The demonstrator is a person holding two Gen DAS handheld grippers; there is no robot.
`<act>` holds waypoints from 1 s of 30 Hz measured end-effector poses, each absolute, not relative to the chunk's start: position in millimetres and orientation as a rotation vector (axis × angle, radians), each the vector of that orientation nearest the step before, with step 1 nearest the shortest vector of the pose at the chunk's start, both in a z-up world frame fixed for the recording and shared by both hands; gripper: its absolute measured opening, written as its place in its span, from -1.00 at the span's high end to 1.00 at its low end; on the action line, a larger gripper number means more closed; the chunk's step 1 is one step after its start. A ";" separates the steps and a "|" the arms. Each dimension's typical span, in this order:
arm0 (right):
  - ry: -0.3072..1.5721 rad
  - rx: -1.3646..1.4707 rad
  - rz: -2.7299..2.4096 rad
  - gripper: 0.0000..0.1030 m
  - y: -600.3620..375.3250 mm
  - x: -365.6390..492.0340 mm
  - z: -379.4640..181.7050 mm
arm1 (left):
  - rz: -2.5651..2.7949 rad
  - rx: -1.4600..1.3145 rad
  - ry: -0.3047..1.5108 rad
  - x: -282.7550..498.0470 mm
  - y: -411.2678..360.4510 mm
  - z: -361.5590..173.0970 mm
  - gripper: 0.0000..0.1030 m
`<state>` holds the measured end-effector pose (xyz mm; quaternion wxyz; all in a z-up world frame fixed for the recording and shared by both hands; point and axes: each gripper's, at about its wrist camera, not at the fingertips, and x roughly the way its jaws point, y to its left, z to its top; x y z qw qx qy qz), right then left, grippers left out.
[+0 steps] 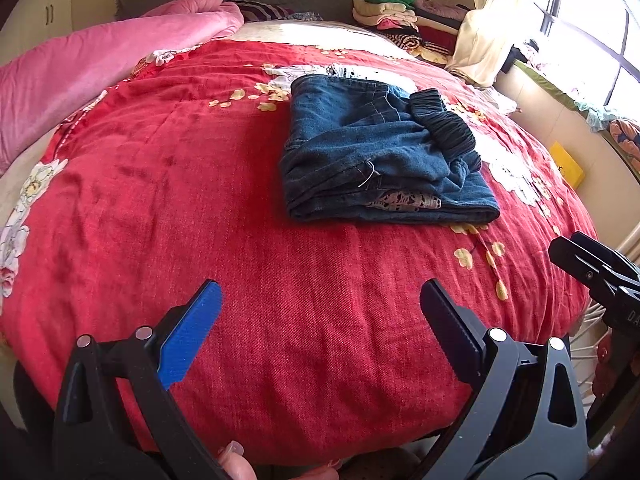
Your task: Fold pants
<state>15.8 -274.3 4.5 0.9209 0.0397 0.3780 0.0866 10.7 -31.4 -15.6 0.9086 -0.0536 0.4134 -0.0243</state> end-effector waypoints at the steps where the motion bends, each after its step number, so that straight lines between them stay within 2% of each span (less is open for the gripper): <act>1: 0.779 0.082 0.180 -0.91 -274.0 15.9 4.5 | -0.050 -0.113 0.852 10.6 -30.8 -15.2 -0.81; 30: 0.771 0.064 0.179 -0.91 -269.2 14.3 6.9 | -0.041 -0.127 0.855 11.8 -28.8 -14.9 -0.81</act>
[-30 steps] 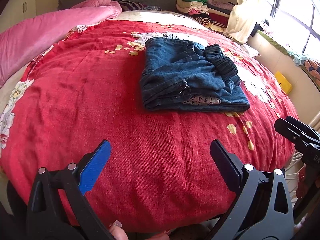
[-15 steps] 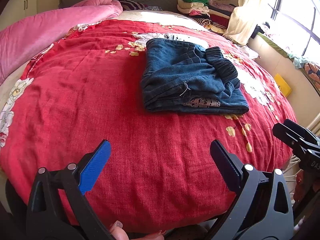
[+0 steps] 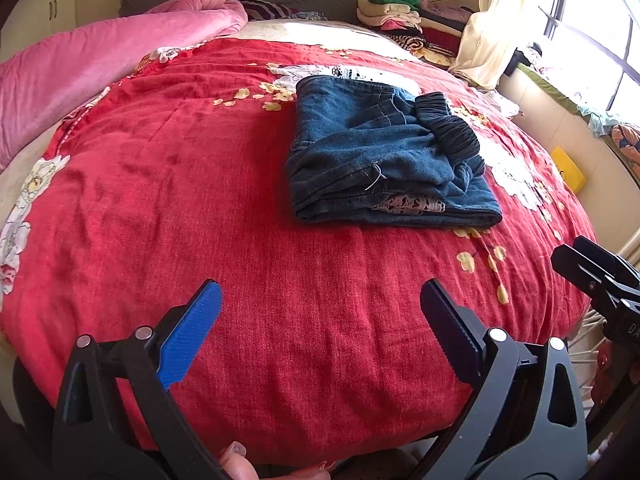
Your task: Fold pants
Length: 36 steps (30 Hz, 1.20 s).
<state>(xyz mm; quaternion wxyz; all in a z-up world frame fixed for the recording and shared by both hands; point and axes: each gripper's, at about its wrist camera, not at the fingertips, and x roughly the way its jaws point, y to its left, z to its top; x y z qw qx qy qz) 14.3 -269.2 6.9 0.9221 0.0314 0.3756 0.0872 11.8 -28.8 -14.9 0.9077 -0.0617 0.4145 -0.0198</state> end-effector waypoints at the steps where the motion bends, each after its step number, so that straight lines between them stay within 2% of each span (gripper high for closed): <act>1: 0.771 0.064 0.179 -0.91 -269.0 14.2 7.0 | -0.042 -0.127 0.857 11.9 -28.9 -14.9 -0.81; 36: 0.773 0.060 0.174 -0.91 -268.3 14.3 7.5 | 0.003 -0.116 0.838 8.8 -25.8 -7.2 -0.81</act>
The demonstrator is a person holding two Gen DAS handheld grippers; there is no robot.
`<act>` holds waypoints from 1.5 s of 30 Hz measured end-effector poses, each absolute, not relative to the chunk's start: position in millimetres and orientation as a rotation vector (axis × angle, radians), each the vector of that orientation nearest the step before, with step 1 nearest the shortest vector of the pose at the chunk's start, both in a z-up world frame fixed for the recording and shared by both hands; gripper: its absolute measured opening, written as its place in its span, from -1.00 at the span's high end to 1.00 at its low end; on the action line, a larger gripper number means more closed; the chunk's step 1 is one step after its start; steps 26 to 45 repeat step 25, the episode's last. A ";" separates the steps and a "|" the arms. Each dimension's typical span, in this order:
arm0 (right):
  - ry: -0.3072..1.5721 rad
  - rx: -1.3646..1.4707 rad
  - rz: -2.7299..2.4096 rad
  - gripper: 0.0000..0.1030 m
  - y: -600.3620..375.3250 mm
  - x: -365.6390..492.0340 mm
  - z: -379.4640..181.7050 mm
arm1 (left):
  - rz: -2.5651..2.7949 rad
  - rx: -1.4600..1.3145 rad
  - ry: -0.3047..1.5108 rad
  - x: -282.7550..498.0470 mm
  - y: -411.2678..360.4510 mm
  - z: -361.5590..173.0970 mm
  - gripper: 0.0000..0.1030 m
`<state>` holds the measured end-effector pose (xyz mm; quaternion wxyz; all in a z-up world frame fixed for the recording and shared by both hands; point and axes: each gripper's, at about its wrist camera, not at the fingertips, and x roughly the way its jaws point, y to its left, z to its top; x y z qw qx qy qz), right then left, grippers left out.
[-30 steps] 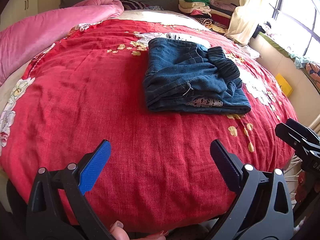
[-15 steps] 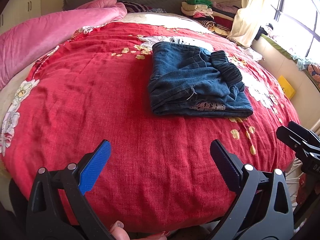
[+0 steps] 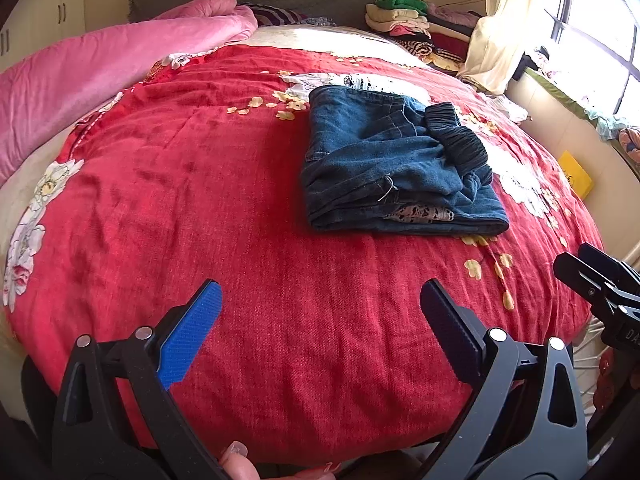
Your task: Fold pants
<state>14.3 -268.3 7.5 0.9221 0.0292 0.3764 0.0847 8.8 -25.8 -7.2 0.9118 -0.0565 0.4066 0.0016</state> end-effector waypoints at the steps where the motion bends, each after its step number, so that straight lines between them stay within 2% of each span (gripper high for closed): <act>1: 0.774 0.058 0.173 -0.91 -268.1 14.3 7.4 | 0.002 -0.116 0.839 8.6 -25.6 -7.3 -0.81; 12: 0.784 0.064 0.153 -0.91 -273.5 19.4 0.0 | 0.038 -0.143 0.816 10.6 -10.2 -0.3 -0.81; 15: 0.783 0.082 0.111 -0.91 -287.2 25.8 -2.1 | 0.025 -0.241 0.780 16.1 19.7 5.4 -0.81; 19: 0.759 0.110 0.017 -0.91 -332.5 47.2 2.6 | 0.190 -0.238 0.811 51.3 84.5 4.7 -0.81; 25: 0.822 0.129 -0.235 -0.91 -450.1 141.4 -5.4 | 0.418 -0.203 0.868 138.5 199.2 -8.8 -0.81; 45: 0.822 0.129 -0.235 -0.91 -450.1 141.4 -5.4 | 0.418 -0.203 0.868 138.5 199.2 -8.8 -0.81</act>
